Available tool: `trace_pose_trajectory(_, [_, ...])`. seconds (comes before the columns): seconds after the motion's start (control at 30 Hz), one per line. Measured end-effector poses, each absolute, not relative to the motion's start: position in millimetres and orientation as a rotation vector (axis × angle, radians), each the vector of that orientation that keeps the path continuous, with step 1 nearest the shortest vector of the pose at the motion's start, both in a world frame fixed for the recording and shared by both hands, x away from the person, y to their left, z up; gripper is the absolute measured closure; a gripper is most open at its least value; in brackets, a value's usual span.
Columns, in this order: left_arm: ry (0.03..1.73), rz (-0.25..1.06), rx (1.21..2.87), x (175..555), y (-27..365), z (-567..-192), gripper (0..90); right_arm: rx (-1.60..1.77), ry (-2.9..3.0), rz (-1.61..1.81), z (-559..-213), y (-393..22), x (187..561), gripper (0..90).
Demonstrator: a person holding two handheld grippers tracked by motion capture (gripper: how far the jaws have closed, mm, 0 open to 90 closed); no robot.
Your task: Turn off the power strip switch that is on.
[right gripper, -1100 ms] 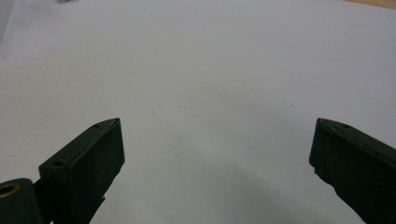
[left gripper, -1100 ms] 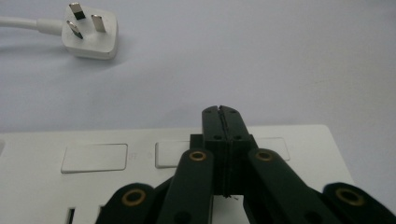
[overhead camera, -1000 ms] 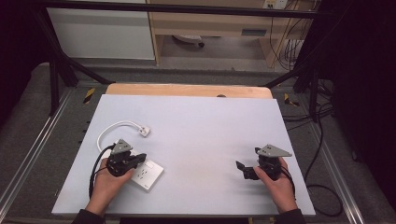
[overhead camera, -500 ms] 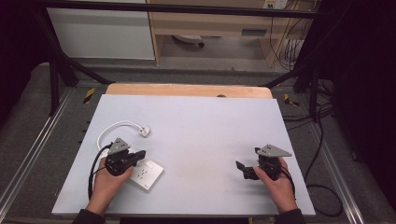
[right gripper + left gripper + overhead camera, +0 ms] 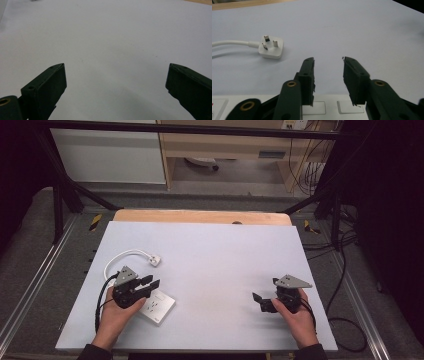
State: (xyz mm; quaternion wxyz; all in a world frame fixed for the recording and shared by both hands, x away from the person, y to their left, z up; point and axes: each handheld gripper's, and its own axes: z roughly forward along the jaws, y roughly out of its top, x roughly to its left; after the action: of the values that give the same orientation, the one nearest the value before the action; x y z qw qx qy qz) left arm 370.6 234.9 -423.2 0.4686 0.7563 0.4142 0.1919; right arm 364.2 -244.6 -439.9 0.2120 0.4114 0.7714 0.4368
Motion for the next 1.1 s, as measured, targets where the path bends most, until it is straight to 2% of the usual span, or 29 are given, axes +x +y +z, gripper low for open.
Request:
trace_pose_trajectory(0.5, [1.037, 0.467, 1.828, 372.4, 230.9, -421.9, 35.2, 1.143, 2.144, 1.213, -440.0, -244.3, 364.3, 3.8])
trace_pose_trajectory(0.73, [1.07, 0.492, 1.792, 373.6, 229.7, -420.6, 14.1, 1.143, 2.144, 1.213, -440.1, -244.4, 364.5, 3.8])
trace_pose_trajectory(0.87, [1.083, 0.486, 1.783, 374.1, 228.5, -420.3, 6.8, 1.143, 2.144, 1.213, -440.1, -244.5, 364.5, 3.7])
trace_pose_trajectory(1.1, [1.063, 0.507, 1.731, 372.5, 230.9, -416.4, 6.2, 1.143, 2.144, 1.213, -440.1, -244.5, 364.5, 3.7])
